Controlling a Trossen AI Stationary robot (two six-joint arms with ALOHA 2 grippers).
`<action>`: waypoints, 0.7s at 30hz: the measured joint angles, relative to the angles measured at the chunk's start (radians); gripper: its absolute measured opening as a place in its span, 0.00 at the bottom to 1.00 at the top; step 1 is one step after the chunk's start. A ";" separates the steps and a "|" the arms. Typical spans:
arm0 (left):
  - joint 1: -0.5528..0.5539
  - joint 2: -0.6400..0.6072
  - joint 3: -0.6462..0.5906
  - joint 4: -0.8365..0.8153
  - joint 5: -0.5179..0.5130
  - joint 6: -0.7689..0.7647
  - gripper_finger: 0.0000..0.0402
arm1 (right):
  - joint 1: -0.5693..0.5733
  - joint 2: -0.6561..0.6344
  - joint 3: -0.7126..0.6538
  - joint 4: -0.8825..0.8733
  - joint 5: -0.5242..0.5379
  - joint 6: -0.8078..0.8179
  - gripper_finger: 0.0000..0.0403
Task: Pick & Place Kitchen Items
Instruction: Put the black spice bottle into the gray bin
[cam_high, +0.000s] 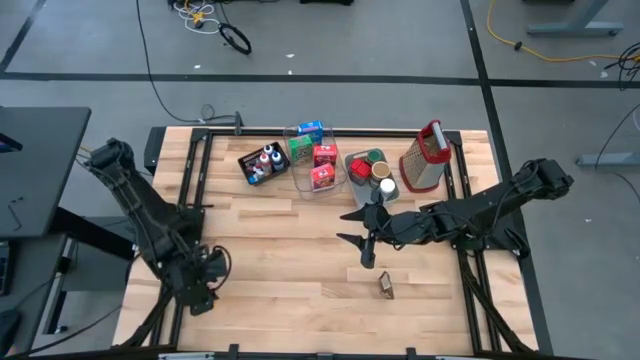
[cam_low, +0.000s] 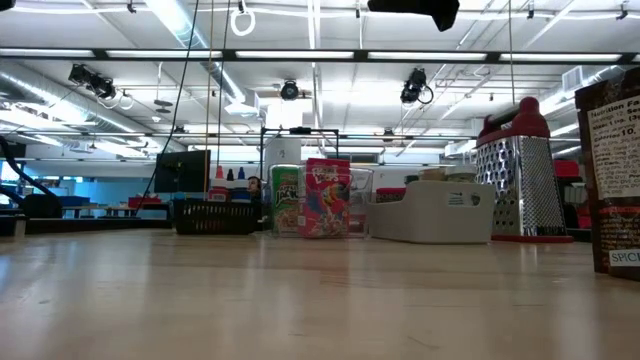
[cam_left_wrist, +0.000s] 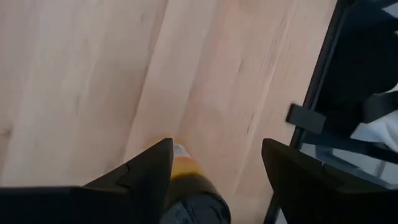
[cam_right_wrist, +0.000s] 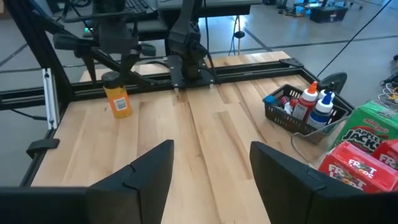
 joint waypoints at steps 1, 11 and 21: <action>-0.016 0.007 0.000 0.000 -0.003 -0.030 0.64 | 0.000 0.000 0.000 0.000 0.000 0.000 0.55; -0.158 0.024 -0.003 -0.108 -0.093 -0.207 0.64 | -0.004 0.000 0.000 -0.005 0.000 0.000 0.55; -0.189 0.095 -0.005 -0.104 -0.029 -0.205 0.64 | -0.005 0.000 0.000 -0.005 0.000 0.000 0.55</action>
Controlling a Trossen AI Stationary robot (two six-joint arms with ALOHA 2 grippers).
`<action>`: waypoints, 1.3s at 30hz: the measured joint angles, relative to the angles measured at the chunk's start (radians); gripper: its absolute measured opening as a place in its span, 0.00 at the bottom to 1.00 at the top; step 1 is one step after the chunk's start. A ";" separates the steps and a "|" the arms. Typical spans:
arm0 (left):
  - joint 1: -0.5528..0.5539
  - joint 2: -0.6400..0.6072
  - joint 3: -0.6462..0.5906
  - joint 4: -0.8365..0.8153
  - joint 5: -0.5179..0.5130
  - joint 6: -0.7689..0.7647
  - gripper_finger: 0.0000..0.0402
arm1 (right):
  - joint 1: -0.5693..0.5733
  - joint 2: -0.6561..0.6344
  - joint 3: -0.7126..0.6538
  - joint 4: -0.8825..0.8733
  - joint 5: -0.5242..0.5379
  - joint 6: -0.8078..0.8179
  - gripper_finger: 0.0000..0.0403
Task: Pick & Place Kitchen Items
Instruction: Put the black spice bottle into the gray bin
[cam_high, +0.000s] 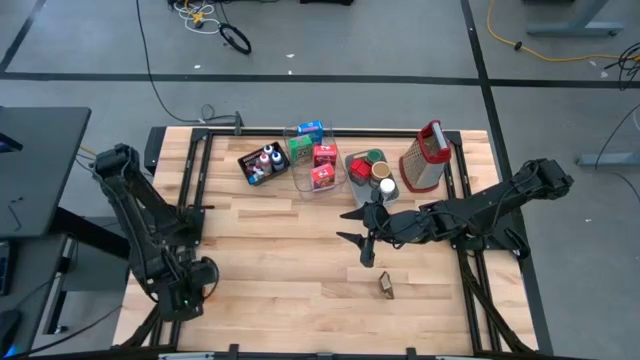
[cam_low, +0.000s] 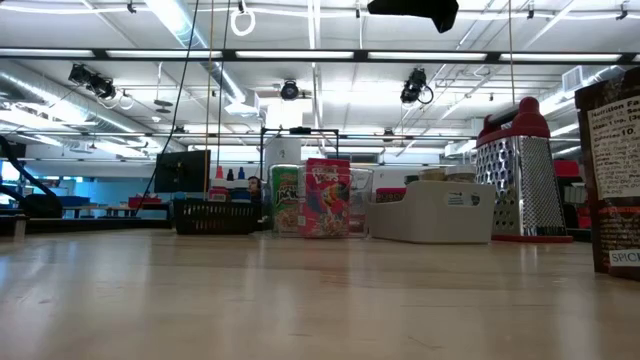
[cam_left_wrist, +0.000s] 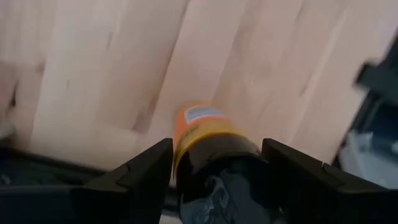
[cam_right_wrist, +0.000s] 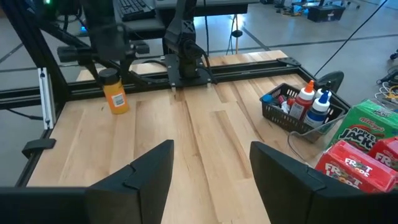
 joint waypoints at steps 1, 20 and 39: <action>0.000 0.017 0.000 0.000 0.019 0.012 0.64 | -0.001 0.000 0.000 0.000 0.000 0.000 0.55; 0.000 0.090 0.000 0.012 0.083 -0.210 0.64 | -0.002 0.000 0.000 0.000 0.000 -0.026 0.55; -0.002 0.090 0.000 0.026 0.060 -0.100 0.59 | -0.002 0.000 0.000 0.001 0.000 -0.028 0.55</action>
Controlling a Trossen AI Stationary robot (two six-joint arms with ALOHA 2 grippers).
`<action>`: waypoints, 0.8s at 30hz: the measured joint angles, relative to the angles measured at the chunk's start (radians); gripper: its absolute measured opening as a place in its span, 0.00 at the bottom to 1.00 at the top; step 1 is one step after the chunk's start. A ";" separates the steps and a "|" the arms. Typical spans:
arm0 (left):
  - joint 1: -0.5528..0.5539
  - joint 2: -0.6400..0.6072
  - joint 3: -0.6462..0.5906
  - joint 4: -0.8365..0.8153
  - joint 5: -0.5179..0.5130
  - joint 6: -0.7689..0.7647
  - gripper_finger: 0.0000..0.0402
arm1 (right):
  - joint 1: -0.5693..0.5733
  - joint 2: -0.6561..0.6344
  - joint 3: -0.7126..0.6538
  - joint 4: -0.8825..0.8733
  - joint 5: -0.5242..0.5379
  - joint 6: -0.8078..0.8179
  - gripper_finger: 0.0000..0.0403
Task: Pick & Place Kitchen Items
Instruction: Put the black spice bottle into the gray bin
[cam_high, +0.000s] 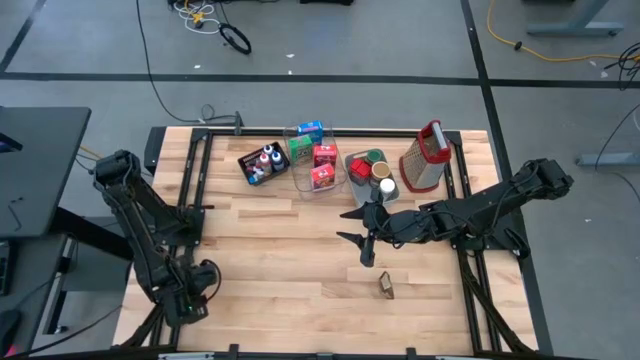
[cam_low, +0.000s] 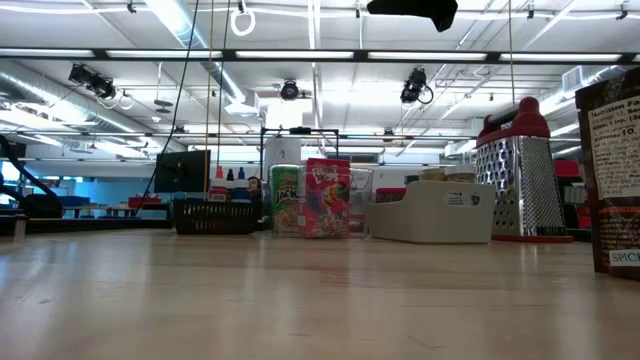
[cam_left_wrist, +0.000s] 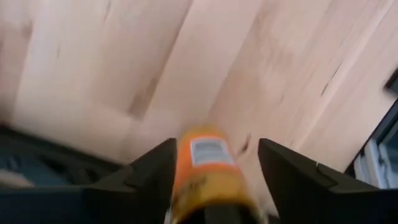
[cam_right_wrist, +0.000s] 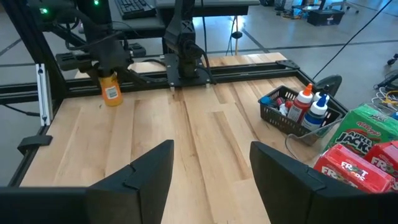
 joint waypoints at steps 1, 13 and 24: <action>0.000 0.000 0.000 0.003 -0.023 0.003 0.56 | 0.000 0.000 0.000 0.000 0.000 0.000 0.55; 0.026 0.000 0.000 -0.029 -0.131 0.019 0.28 | -0.016 0.000 0.000 0.002 0.000 -0.016 0.55; 0.152 0.000 0.000 0.044 0.196 0.177 0.55 | -0.041 0.000 0.000 0.002 0.000 -0.017 0.55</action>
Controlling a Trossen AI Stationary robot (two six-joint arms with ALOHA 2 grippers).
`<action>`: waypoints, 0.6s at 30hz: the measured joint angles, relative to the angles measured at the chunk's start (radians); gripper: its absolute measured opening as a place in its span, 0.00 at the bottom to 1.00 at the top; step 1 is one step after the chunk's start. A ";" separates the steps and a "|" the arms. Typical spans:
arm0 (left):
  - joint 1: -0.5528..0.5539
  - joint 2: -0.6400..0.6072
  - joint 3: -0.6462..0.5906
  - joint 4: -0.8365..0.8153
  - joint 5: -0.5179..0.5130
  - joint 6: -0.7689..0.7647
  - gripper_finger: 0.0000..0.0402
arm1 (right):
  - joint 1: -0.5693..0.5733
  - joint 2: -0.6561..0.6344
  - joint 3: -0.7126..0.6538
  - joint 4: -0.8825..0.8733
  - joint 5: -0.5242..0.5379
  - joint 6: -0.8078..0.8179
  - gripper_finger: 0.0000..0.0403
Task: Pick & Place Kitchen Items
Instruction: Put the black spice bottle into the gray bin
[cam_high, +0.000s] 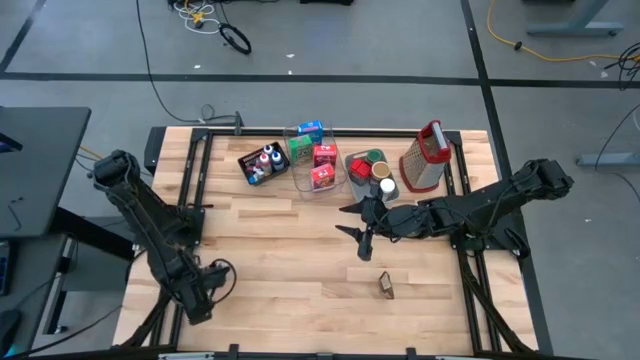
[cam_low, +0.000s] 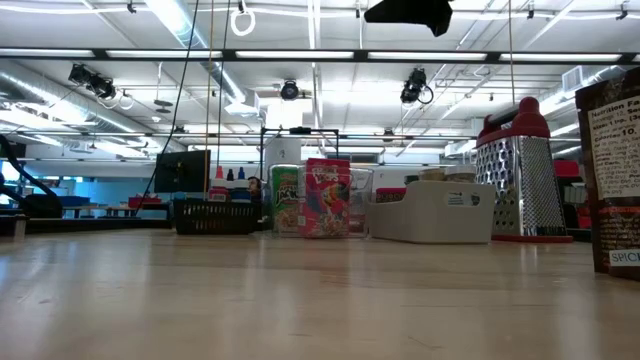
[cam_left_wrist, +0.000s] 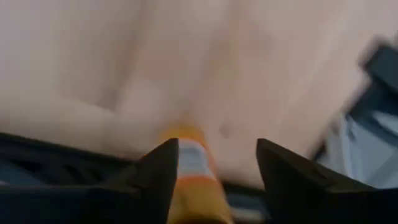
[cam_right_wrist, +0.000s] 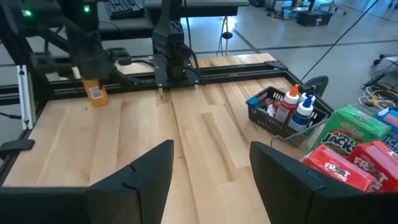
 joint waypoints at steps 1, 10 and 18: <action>-0.001 0.000 0.000 0.020 0.037 0.003 0.58 | 0.000 0.000 0.000 0.000 0.000 -0.001 0.55; -0.056 0.000 0.001 0.054 0.271 -0.065 0.73 | 0.000 0.000 0.000 -0.001 0.000 -0.006 0.55; -0.158 -0.002 0.004 0.024 0.178 -0.182 0.70 | 0.000 0.000 0.000 -0.002 0.000 -0.006 0.55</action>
